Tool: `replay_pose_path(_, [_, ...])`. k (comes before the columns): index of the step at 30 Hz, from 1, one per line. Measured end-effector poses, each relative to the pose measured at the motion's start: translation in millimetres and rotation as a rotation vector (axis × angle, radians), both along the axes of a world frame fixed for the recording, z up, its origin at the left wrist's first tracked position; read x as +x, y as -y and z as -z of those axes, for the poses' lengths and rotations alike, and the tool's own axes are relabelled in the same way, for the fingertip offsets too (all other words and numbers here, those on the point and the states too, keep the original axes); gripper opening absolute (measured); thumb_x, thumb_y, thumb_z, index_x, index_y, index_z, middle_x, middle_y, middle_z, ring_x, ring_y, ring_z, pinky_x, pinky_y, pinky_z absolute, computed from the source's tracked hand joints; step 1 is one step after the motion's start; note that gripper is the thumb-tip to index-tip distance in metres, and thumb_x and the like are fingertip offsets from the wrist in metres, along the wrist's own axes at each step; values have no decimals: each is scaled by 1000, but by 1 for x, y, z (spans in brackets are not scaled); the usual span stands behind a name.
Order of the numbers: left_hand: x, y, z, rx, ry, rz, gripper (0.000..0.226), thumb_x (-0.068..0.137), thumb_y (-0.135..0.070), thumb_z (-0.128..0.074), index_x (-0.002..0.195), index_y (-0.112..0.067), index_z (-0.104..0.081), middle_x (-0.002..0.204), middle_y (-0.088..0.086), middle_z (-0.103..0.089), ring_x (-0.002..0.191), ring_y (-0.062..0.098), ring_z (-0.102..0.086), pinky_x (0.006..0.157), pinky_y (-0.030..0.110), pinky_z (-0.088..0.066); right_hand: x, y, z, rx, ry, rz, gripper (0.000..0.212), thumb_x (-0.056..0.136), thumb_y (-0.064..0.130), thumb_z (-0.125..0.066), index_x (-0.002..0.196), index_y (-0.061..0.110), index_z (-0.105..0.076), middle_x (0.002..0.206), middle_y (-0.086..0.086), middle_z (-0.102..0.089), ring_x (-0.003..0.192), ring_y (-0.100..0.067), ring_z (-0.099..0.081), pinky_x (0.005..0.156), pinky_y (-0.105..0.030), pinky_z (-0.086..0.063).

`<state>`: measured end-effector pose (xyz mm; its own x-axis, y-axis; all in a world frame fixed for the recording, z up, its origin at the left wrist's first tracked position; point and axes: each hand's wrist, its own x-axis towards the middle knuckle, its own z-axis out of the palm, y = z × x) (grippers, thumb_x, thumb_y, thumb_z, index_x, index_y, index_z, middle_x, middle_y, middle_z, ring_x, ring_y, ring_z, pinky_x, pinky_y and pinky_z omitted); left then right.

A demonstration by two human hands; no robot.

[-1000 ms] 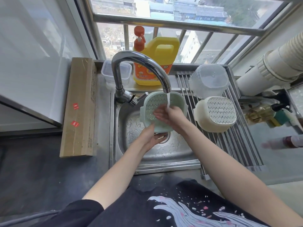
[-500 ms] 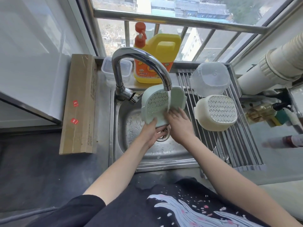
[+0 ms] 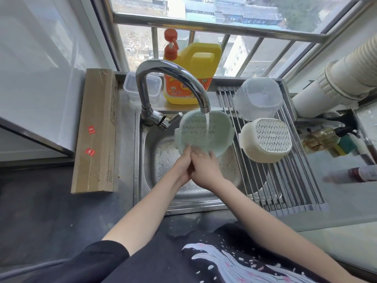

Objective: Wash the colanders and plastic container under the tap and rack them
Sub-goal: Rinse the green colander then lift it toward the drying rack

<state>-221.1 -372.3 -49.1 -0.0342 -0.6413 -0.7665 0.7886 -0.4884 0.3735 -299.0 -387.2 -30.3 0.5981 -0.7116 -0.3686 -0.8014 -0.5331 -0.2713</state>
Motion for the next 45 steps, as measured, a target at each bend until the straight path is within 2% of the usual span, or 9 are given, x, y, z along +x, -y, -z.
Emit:
replay_pose_path(3, [6, -4, 6, 55, -34, 47, 65, 94, -63, -19, 91, -12, -59, 91, 11, -66, 85, 22, -64, 72, 34, -51, -20, 15, -12, 57, 81, -65, 60, 78, 7, -49, 135, 26, -50, 127, -3, -60, 129, -29, -44, 110, -37, -26])
replay_pose_path(8, [5, -4, 11, 110, 8, 21, 60, 97, -57, -26, 119, -8, -52, 93, 14, -65, 81, 22, -64, 63, 32, -48, -28, 13, -12, -347, -233, -28, 56, 84, 16, -50, 140, 21, -43, 145, -4, -45, 146, -29, -10, 104, -32, 36])
replay_pose_path(11, [1, 1, 13, 118, 55, 1, 58, 97, -56, -29, 123, -9, -51, 94, 13, -65, 81, 21, -63, 67, 31, -50, -20, -7, -2, -357, -385, 47, 70, 88, 24, -46, 150, 6, -19, 154, -25, -18, 145, -37, -3, 102, -45, 37])
replay_pose_path(19, [-3, 9, 4, 86, -100, 101, 51, 98, -52, -32, 96, -9, -60, 94, 9, -62, 84, 18, -57, 84, 31, -42, -22, 19, -23, -166, -167, -205, 52, 89, 7, -45, 140, 16, -40, 137, -2, -53, 129, -20, -45, 115, -32, -10])
replay_pose_path(26, [10, 9, 1, 0, 8, 458, 37, 89, -54, -50, 92, -20, -62, 85, 0, -66, 88, 23, -63, 97, 52, -37, -35, 30, -35, -281, -302, -270, 33, 92, 14, -48, 120, 26, -59, 106, 5, -69, 113, -24, -52, 112, -59, 5])
replay_pose_path(31, [38, 10, 3, 90, 137, 242, 42, 91, -35, -54, 125, -10, -50, 102, 12, -65, 92, 29, -64, 88, 50, -51, -46, 42, -21, -340, -385, -257, 28, 91, 10, -49, 111, 18, -68, 103, 0, -69, 121, -32, -48, 109, -60, 18])
replay_pose_path(35, [43, 20, -4, 122, 272, 213, 41, 93, -1, -44, 134, -5, -39, 123, 23, -57, 93, 33, -65, 56, 38, -58, -37, 45, -15, -377, -343, -199, 45, 89, 10, -55, 134, 13, -53, 136, -10, -55, 142, -32, -26, 108, -57, 22])
replay_pose_path(40, [24, 28, -9, 81, 295, 105, 39, 93, 6, -44, 131, 0, -39, 131, 26, -50, 113, 42, -57, 91, 51, -51, -22, 48, -21, -357, -608, 104, 82, 93, 27, -47, 150, 3, 8, 159, -10, 9, 145, -23, 19, 105, -65, 17])
replay_pose_path(45, [7, 31, -9, 75, 280, -25, 35, 94, 6, -41, 130, 4, -41, 121, 25, -54, 98, 37, -60, 76, 43, -55, -9, 37, -4, -224, -476, 2, 75, 87, 34, -44, 150, 7, -15, 155, -13, -24, 147, -25, -9, 106, -61, 20])
